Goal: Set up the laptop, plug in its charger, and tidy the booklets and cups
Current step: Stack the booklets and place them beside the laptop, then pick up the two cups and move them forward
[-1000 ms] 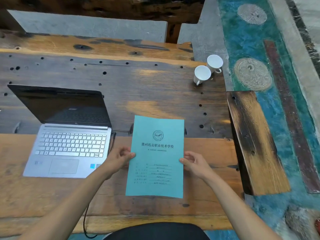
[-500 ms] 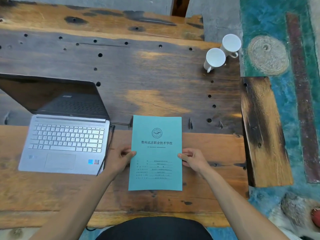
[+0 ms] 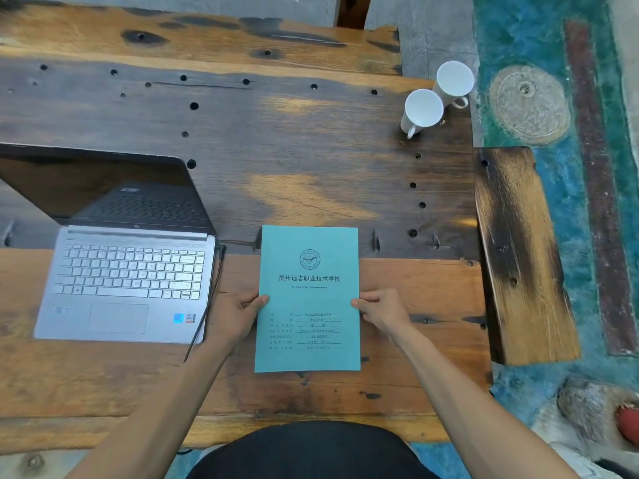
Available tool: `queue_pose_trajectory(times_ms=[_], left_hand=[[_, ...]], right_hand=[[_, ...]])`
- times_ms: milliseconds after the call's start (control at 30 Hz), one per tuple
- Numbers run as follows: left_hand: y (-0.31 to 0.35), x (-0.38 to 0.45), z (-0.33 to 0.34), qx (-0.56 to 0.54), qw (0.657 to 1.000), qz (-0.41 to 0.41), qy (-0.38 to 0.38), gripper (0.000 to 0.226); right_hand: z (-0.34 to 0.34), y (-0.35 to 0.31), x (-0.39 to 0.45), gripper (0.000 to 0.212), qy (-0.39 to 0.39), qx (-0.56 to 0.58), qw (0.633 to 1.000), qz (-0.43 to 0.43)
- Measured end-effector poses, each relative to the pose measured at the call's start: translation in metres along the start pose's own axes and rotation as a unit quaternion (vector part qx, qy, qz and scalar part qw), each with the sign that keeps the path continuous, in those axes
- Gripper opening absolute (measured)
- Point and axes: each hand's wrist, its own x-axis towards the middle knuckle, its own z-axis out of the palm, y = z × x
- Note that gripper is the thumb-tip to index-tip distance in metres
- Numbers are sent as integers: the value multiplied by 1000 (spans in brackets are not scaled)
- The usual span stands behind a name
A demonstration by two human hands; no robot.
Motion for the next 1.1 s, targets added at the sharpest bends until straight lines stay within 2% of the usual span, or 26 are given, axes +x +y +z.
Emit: queue_pose_trajectory(times_ms=[100, 167, 267, 367, 500, 600, 700, 867, 1100], left_hand=[[3, 0, -2, -1, 1000, -18, -12, 17], [5, 1, -3, -6, 999, -36, -17, 18], [8, -1, -1, -13, 999, -50, 0, 17], [18, -1, -1, 25, 998, -53, 20, 19], [50, 9, 4, 168, 985, -17, -33, 34], [92, 22, 20, 335, 936, 104, 33, 56], [151, 32, 58, 284, 941, 184, 14, 59], [238, 70, 128, 185, 954, 230, -44, 69], [310, 144, 194, 73, 980, 160, -90, 74]], right_hand=[[2, -4, 1, 16, 30, -161, 985, -50], [4, -10, 0, 18, 51, -203, 976, -54], [2, -13, -1, 12, 56, -155, 986, -25], [-2, -10, -3, 11, 56, -110, 992, -15], [-15, -8, -2, 27, -17, -128, 991, -44], [-43, -12, 2, 34, -33, -137, 987, -75], [-85, -27, 15, 41, 15, -105, 988, -108], [-169, -75, 53, 56, 122, -39, 982, -140], [-261, -155, 134, 70, 150, 53, 972, -172]])
